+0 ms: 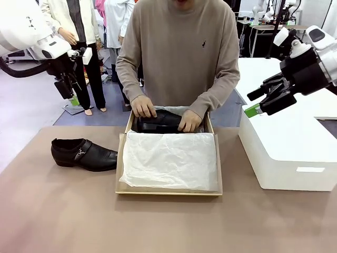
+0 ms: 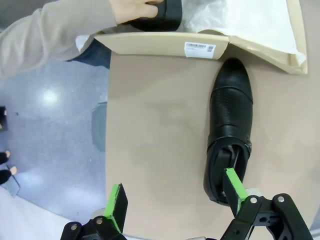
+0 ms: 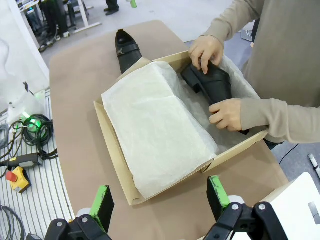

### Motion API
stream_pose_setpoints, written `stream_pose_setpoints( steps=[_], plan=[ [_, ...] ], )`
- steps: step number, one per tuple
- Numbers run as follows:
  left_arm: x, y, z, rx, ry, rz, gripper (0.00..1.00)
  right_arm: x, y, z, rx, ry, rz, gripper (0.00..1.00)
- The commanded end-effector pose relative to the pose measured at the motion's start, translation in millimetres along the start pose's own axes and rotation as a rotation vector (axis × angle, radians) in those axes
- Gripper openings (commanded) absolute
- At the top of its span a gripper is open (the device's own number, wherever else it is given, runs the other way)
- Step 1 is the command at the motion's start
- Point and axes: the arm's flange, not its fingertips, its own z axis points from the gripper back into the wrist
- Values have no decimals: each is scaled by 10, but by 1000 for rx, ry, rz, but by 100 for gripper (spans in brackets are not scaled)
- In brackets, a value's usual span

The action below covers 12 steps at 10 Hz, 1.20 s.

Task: Pack the shoes into the box.
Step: Place the other shoe of the Shoes into the Shoes Box.

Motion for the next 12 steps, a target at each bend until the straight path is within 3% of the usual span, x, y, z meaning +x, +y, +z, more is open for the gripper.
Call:
stream_pose_setpoints(
  steps=[1, 6, 12],
  plan=[
    [0, -6, 35, 16, 1, -4, 100, 4, -38, -22, 12, -33, 27, 100],
    [2, 6, 7, 6, -1, 0, 100, 4, -38, -22, 12, -33, 27, 100],
    [-260, -268, -342, -23, 84, -122, 100, 4, -38, -22, 12, -33, 27, 100]
  ],
)
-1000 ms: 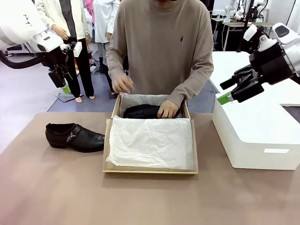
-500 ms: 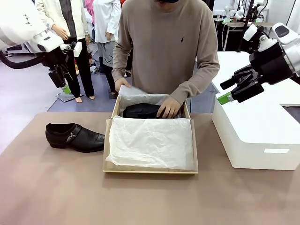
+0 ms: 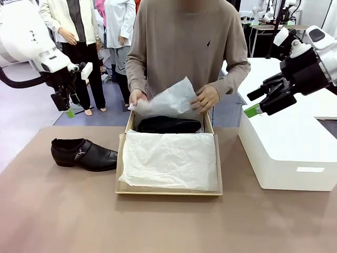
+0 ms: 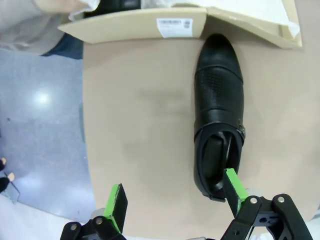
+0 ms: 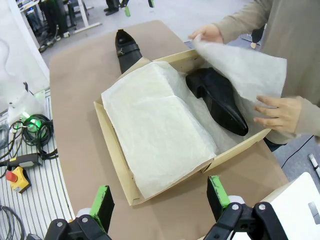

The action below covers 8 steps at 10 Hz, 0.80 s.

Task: Pack the shoes into the box.
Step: Place the other shoe of the Shoes into the Shoes Box.

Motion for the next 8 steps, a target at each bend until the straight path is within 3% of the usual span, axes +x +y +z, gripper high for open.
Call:
stream_pose_setpoints(
  steps=[1, 5, 8],
  plan=[
    [-128, -127, -100, 21, 17, -42, 100, 4, -38, -22, 12, -32, 27, 100],
    [-223, -203, -329, -30, 38, -31, 100, 4, -38, -22, 12, -32, 27, 100],
    [-139, -136, -270, -35, 32, -18, 100, 4, -38, -22, 12, -32, 27, 100]
  ],
)
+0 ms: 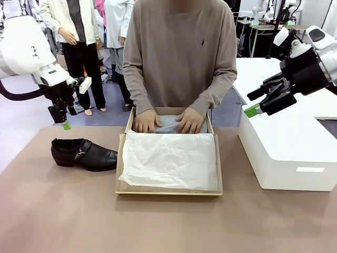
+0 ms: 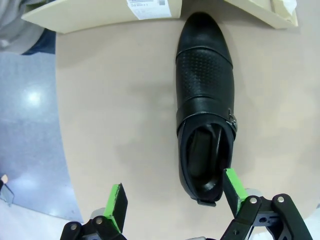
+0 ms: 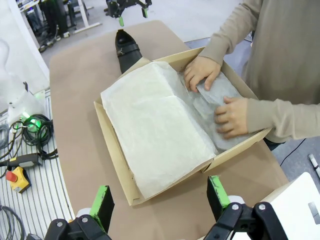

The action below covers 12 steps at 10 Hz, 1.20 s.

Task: Pack the shoes into the box.
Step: Place the other shoe of the Shoes into the Shoes Box.

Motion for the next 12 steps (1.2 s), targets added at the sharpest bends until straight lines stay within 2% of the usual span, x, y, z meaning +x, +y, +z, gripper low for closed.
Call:
stream_pose_setpoints(
  steps=[1, 4, 9, 12],
  plan=[
    [0, 9, 29, 6, -1, 0, 100, 4, -38, -22, 12, -32, 27, 100],
    [2, 5, 10, 2, 0, 0, 100, 4, -38, -22, 12, -32, 27, 100],
    [-60, -57, -347, -86, 7, 24, 100, 4, -38, -22, 12, -32, 27, 100],
    [-66, 51, -449, -61, 22, 25, 100, 4, -38, -22, 12, -32, 27, 100]
  ],
)
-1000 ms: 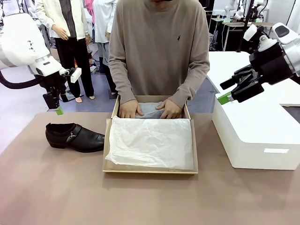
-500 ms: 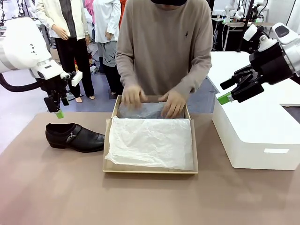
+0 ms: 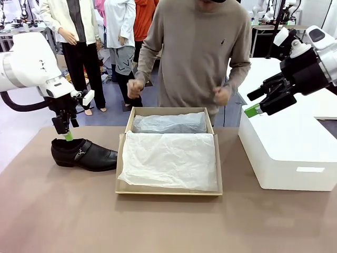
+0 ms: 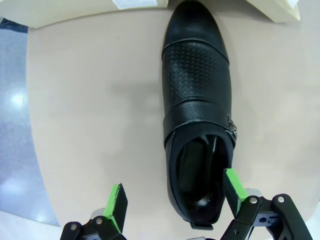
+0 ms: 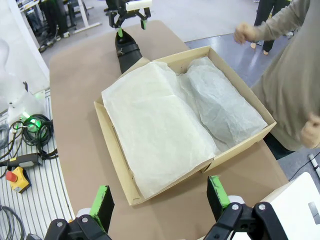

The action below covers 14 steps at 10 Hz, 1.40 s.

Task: Pack the shoes into the box.
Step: Place the other shoe of the Shoes into the Shoes Box.

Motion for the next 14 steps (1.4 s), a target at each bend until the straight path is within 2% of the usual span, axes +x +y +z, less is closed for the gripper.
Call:
stream_pose_setpoints(
  steps=[1, 14],
  plan=[
    [-3, 71, 3, 21, 22, 17, 100, 4, -38, -22, 12, -32, 26, 100],
    [-20, 185, -317, -50, 92, 56, 100, 4, -38, -22, 12, -32, 26, 100]
  ],
)
